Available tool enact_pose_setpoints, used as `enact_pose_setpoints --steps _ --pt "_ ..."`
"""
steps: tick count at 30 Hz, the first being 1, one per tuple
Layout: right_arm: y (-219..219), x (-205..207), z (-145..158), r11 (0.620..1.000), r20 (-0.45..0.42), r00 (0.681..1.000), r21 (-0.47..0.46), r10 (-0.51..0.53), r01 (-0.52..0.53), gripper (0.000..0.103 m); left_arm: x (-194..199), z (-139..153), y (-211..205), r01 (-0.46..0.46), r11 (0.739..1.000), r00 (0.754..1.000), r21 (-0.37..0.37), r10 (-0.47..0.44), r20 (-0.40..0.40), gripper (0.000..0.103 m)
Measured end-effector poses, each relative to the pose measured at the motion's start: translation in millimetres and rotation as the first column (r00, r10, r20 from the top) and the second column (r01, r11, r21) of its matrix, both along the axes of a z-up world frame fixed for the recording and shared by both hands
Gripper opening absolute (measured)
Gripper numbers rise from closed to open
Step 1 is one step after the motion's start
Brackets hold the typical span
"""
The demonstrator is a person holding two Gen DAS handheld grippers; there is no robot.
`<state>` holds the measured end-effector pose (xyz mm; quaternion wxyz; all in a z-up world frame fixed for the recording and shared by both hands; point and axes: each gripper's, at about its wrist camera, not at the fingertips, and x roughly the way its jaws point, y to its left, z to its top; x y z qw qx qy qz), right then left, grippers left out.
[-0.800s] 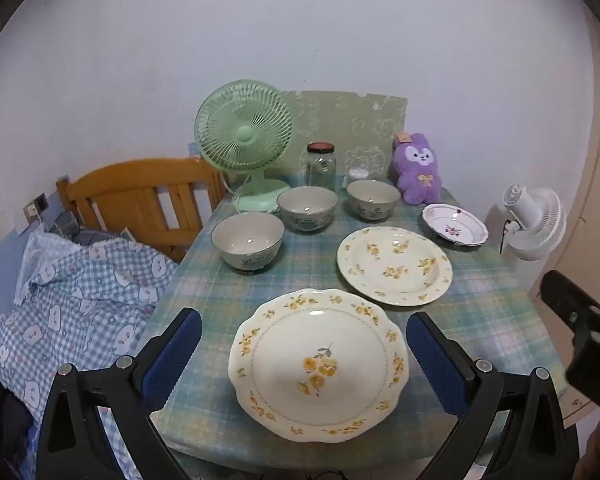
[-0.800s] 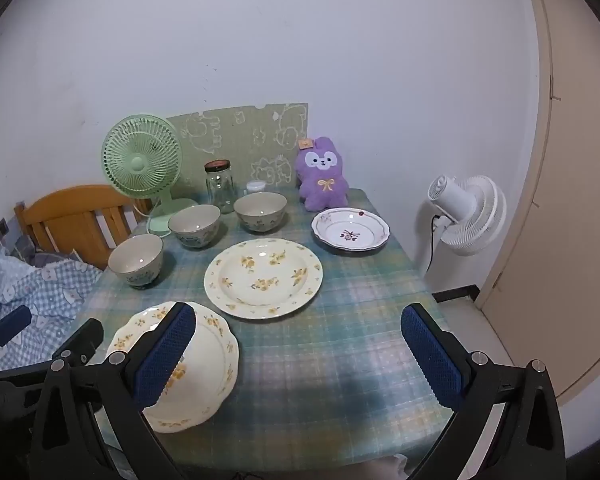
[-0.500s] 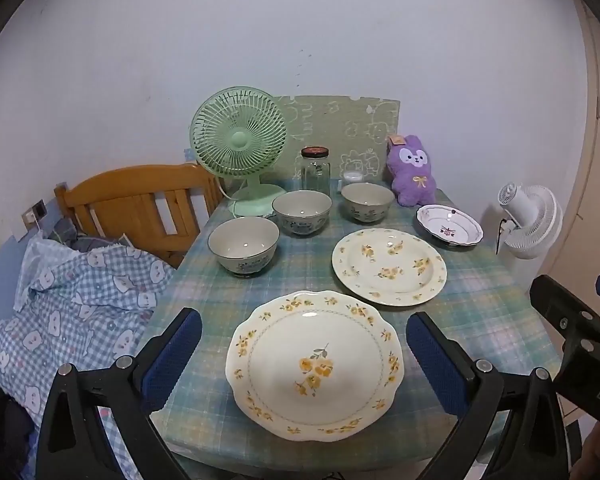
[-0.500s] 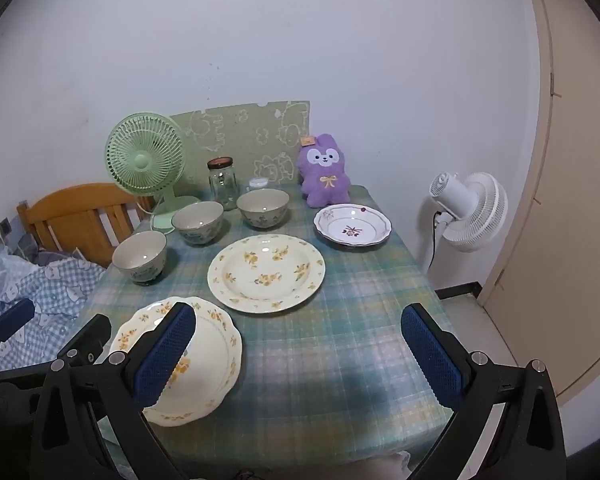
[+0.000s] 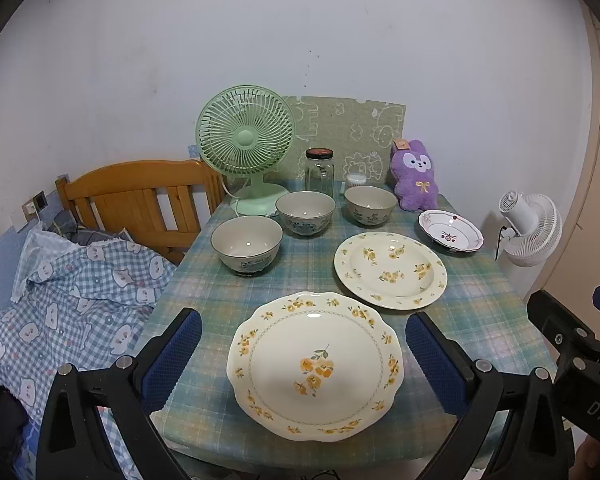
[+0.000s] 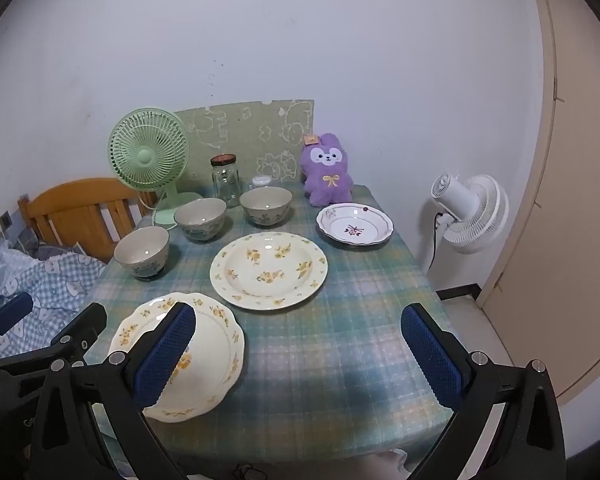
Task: Organize plates and bowls
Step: 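Move both tools toward the large scalloped yellow-flower plate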
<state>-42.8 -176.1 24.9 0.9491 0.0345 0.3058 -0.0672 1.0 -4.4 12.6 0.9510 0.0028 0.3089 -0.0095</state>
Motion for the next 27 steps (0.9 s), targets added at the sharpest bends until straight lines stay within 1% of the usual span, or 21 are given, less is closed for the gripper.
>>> enact_pose_setpoints --steps 3,6,9,24,27 --pt "-0.2 0.2 -0.4 1.0 -0.001 1.0 -0.003 -0.003 0.003 0.103 -1.1 -1.1 0.3 0.005 1.0 1.0 0.0 -0.005 0.003 0.102" --pt "-1.2 0.6 -0.8 1.0 -0.006 1.0 -0.007 -0.009 0.009 0.103 -1.6 -1.7 -1.9 0.021 1.0 1.0 -0.006 -0.02 0.005 0.099" --pt "-1.9 -0.4 -0.3 1.0 -0.008 1.0 -0.018 -0.019 0.019 0.103 -2.8 -3.8 -4.7 0.024 1.0 1.0 0.002 -0.024 0.006 0.099" --pt "-13.1 -0.2 -0.2 1.0 0.0 1.0 0.003 0.004 -0.004 0.103 -5.2 -3.2 -10.1 0.021 1.0 1.0 0.0 -0.02 0.021 0.098" --pt "-14.1 -0.1 -0.2 1.0 0.001 1.0 0.003 0.011 -0.011 0.103 -6.1 -3.3 -10.4 0.025 1.0 0.999 -0.008 -0.025 0.027 0.095"
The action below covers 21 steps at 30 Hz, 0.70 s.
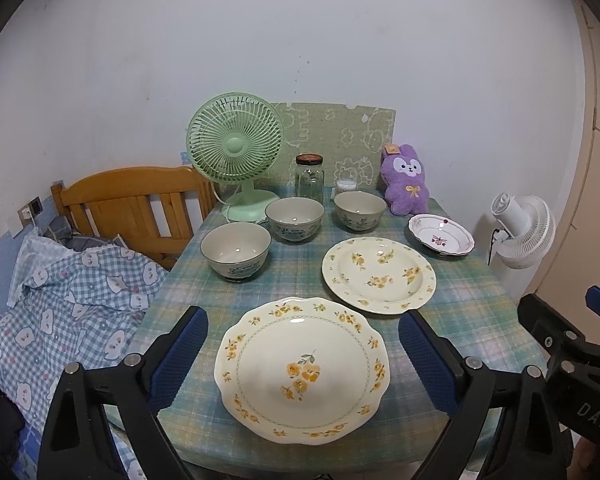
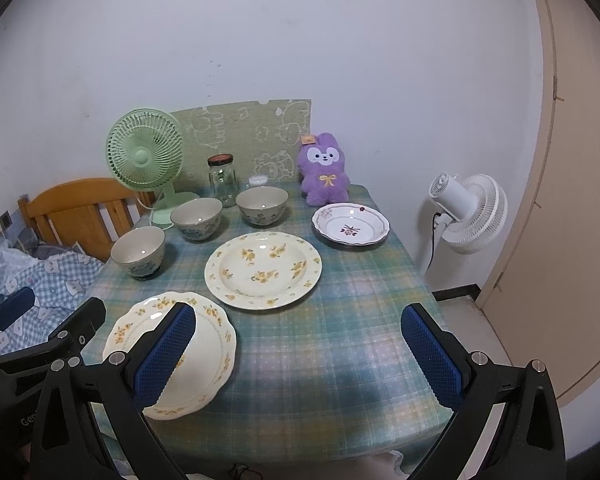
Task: Organize plates and bowls
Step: 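Move both tools toward the large scalloped yellow-flower plate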
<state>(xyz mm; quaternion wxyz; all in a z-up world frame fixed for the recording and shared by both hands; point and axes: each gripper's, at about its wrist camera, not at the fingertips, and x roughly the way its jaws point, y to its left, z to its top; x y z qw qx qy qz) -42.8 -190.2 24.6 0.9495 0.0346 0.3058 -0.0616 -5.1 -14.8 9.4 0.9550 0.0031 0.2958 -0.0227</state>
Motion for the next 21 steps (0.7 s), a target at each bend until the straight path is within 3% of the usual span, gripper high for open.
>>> enact_pose_setpoints --steps 21 --pt "0.1 2.4 -0.3 1.0 0.013 1.0 0.0 0.023 -0.023 0.103 -2.9 -0.3 1.0 -0.003 1.0 1.0 -0.01 0.003 0.017 0.092"
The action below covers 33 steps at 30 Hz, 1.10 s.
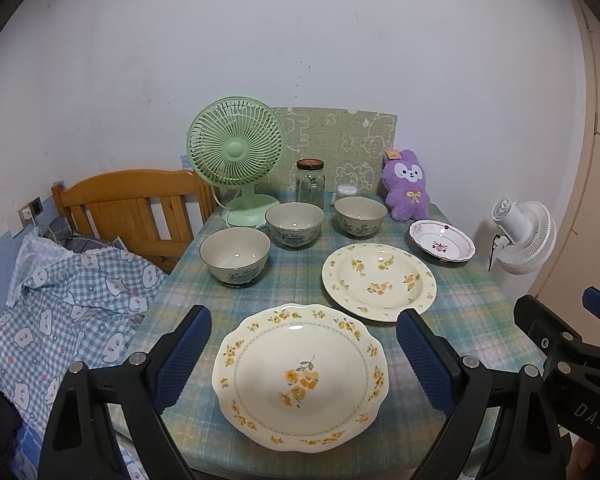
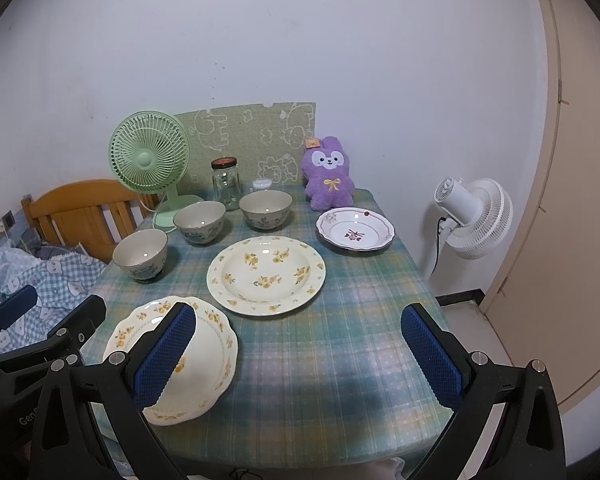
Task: Organize plates and bowls
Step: 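Move both tools toward the large scalloped yellow-flower plate, then grasp the rim of the scalloped plate with both grippers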
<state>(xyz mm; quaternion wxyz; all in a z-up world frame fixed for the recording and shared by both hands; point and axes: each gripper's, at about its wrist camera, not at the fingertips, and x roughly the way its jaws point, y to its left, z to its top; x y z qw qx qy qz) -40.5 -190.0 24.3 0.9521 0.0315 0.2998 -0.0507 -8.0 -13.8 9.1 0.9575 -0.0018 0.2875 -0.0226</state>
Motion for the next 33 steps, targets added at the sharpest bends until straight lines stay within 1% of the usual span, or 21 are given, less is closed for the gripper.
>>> enact_pose_setpoints --steps 10,15,20,22,25,28,31,33 --pt "3.8 6.4 -0.1 1.0 0.001 1.0 -0.001 0.01 -0.01 0.103 8.4 0.5 2.1 -0.003 1.0 1.0 0.007 0.003 0.0 0.091" --pt "7.3 15.4 -2.2 1.0 -0.006 1.0 0.011 0.008 -0.008 0.103 17.0 -1.2 5.1 -0.014 1.0 1.0 0.025 0.014 -0.006 0.09" --pt "21.9 34.2 -6.2 1.0 -0.044 0.999 0.012 0.029 -0.029 0.103 30.5 -7.2 17.3 -0.03 0.999 0.998 0.016 0.031 -0.046 0.09" --pt "27.4 43.3 -10.9 0.999 -0.062 0.998 0.018 0.029 -0.028 0.103 37.4 -10.2 22.7 -0.029 0.999 0.998 0.012 0.03 -0.054 0.09" --pt "35.1 60.9 -21.2 1.0 -0.106 0.994 0.024 0.02 -0.018 0.103 52.2 -19.8 30.9 -0.027 1.0 0.995 0.01 0.028 -0.095 0.089" --pt "47.1 76.7 -33.4 1.0 -0.141 0.99 0.011 0.025 -0.024 0.099 66.4 -32.5 37.9 -0.023 1.0 0.991 0.011 0.024 -0.131 0.087" --pt "57.8 90.0 -47.7 1.0 -0.169 0.985 -0.002 0.024 -0.025 0.098 82.6 -50.1 44.0 -0.011 1.0 0.985 0.015 0.014 -0.172 0.084" --pt "64.5 99.1 -60.5 1.0 -0.202 0.979 0.005 0.03 -0.03 0.097 91.2 -61.9 48.6 -0.012 1.0 0.979 0.018 0.015 -0.201 0.083"
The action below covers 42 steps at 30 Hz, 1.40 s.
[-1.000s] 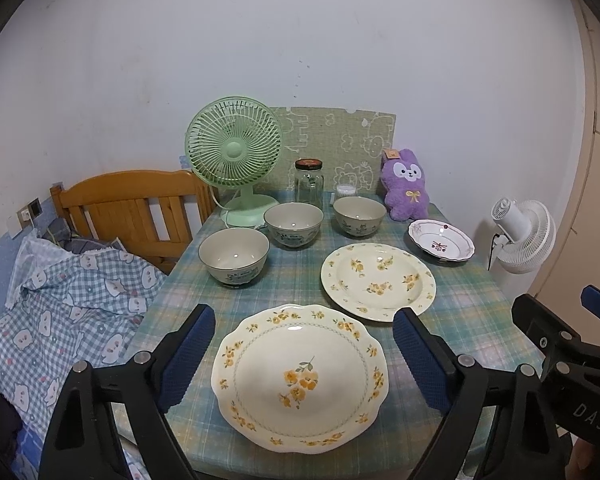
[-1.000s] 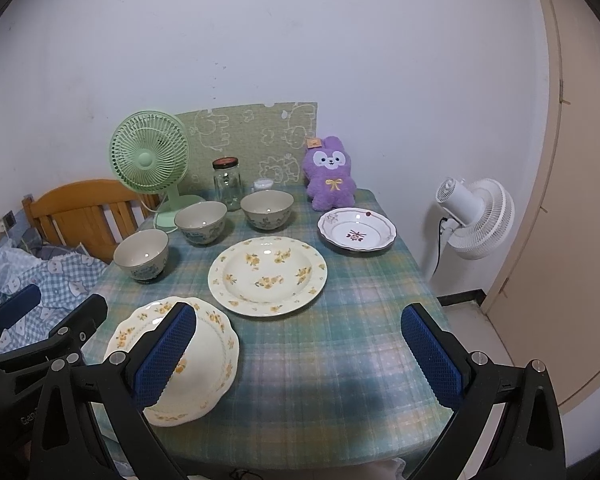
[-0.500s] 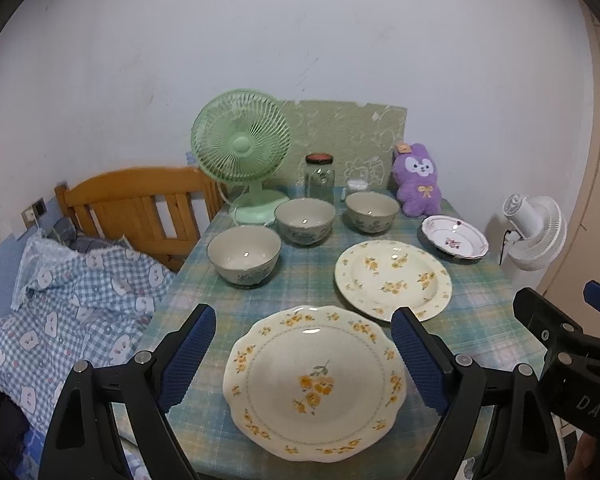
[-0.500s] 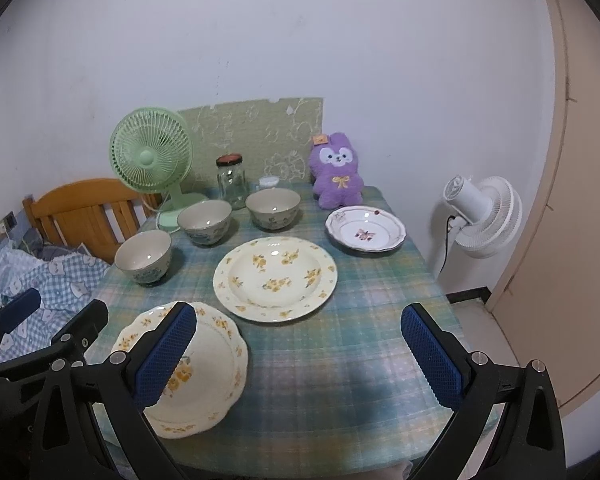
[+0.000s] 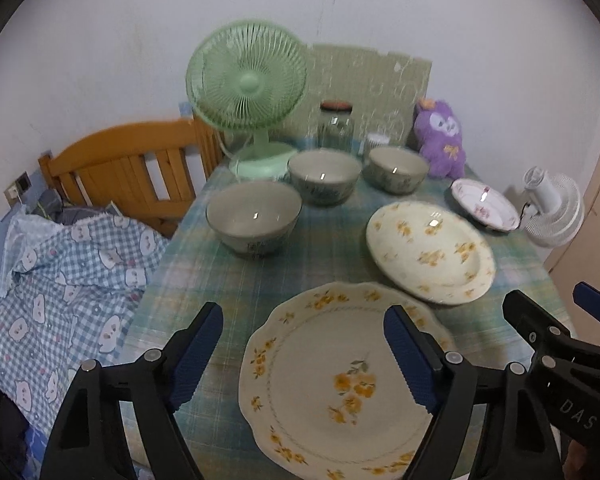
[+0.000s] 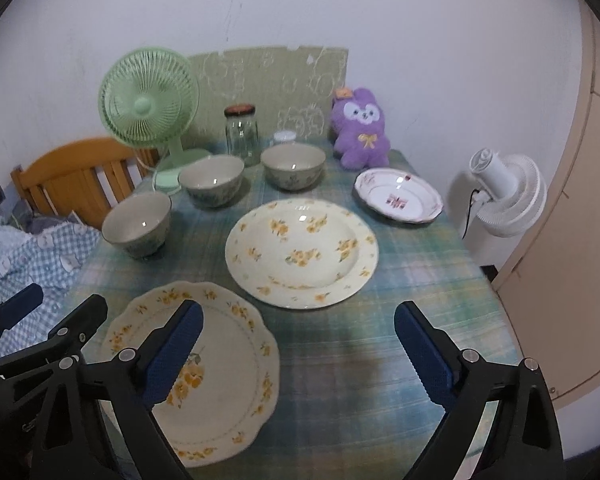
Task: Organize plates and bowls
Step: 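Grasp the rim of the scalloped plate with both grippers, then lift the scalloped plate with both grippers toward the beaded-rim plate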
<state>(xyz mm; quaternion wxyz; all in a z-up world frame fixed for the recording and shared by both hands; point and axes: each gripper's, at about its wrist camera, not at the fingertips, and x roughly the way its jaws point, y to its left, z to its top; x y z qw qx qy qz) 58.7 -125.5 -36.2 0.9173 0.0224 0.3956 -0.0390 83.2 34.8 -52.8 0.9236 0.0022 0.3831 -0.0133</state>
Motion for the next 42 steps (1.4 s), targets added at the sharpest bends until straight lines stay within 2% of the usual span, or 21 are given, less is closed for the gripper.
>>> enact_pose_setpoints --steps 7,11,15,18,20,23,30,32,42 --pt "20.3 27.5 -45.9 1.0 -0.098 0.995 0.001 0.016 -0.016 0.095 24.9 -45.5 13.7 -0.002 1.0 0.996 0.024 0.004 -0.093 0.082" --pt "27.3 39.3 -68.5 1.0 -0.152 0.988 0.003 0.009 -0.009 0.093 37.2 -74.5 18.1 0.009 0.999 0.985 0.032 -0.004 -0.174 0.08" --pt "32.6 50.1 -87.8 1.0 -0.204 0.979 -0.002 0.003 -0.003 0.091 42.1 -88.5 18.9 0.023 0.998 0.979 0.065 -0.01 -0.203 0.078" --pt "34.9 54.6 -99.8 1.0 -0.245 0.97 -0.01 -0.004 0.002 0.087 46.3 -96.7 20.2 0.042 0.998 0.971 0.042 -0.031 -0.236 0.078" --pt "36.2 55.7 -104.1 1.0 -0.273 0.962 -0.01 -0.008 0.006 0.085 49.7 -101.8 21.2 0.054 0.998 0.965 0.037 -0.042 -0.259 0.074" --pt "38.3 57.1 -111.0 1.0 -0.314 0.949 -0.013 -0.014 0.011 0.083 53.4 -107.5 25.0 0.059 0.998 0.954 0.02 -0.05 -0.295 0.069" --pt "41.0 58.6 -120.1 1.0 -0.373 0.928 0.0 -0.027 0.029 0.075 59.2 -107.7 29.3 0.088 0.996 0.941 -0.022 -0.09 -0.326 0.069" --pt "42.9 57.4 -119.1 1.0 -0.378 0.926 0.009 -0.022 0.027 0.069 59.3 -108.1 26.7 0.112 0.992 0.933 -0.05 -0.123 -0.339 0.064" --pt "39.7 51.4 -108.4 0.998 -0.416 0.909 0.021 -0.04 0.053 0.069 56.2 -98.9 24.7 0.115 0.991 0.916 -0.067 -0.132 -0.378 0.065"
